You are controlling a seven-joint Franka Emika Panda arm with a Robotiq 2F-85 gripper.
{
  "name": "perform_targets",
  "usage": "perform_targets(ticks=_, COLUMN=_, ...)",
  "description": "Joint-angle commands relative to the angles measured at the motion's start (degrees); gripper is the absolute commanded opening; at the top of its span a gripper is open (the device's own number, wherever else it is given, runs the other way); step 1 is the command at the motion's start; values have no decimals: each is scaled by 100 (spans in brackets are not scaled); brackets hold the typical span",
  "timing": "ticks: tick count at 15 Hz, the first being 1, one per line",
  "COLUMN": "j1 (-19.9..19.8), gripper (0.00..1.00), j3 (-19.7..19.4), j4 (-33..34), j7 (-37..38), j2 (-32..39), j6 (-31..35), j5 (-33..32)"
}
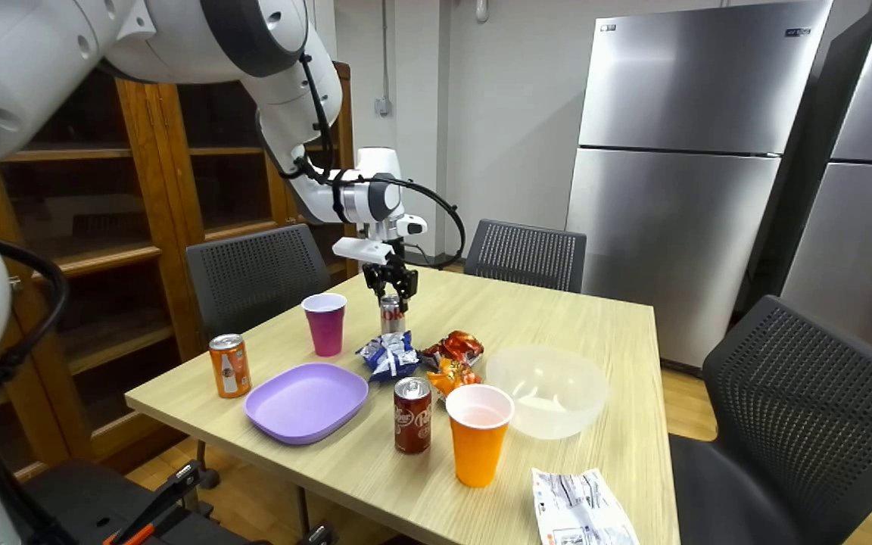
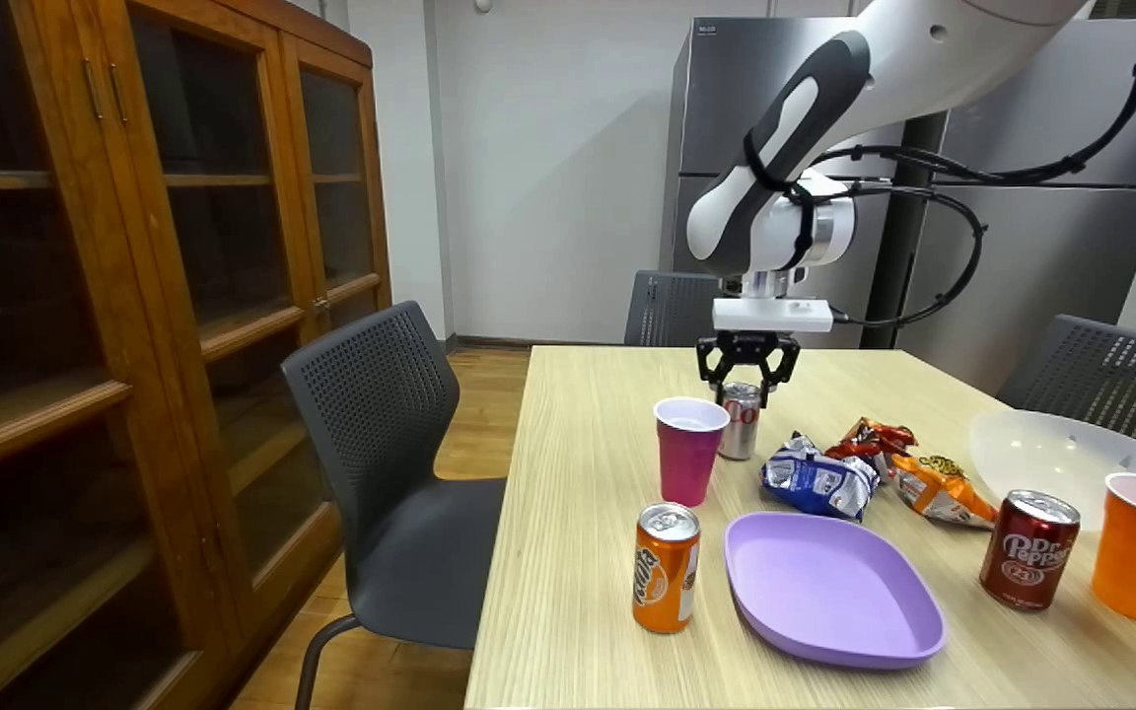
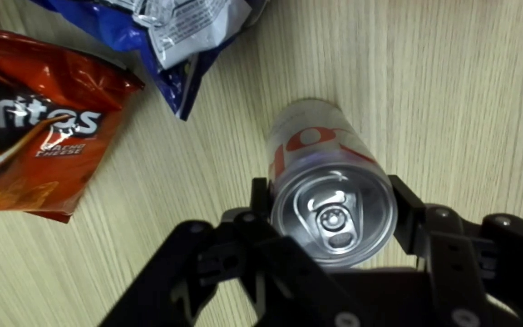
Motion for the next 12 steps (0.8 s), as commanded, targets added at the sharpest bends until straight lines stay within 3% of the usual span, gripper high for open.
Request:
perform_targets(ticks=1, j1=100, gripper=38, j3=-60, j4=-23, j7=190, j2=-253, j6=-145, j5=-82)
perform_targets(ticks=7, j1=128, gripper=38, j3=-67, j4=-458, j7=219, j2=-782, j6=44, j5=-102)
perform_targets(ticks=12, j1=95, gripper=38, j3=-31, j4=-1259, j7=221, j2=-1488, j6=287, j5=-89)
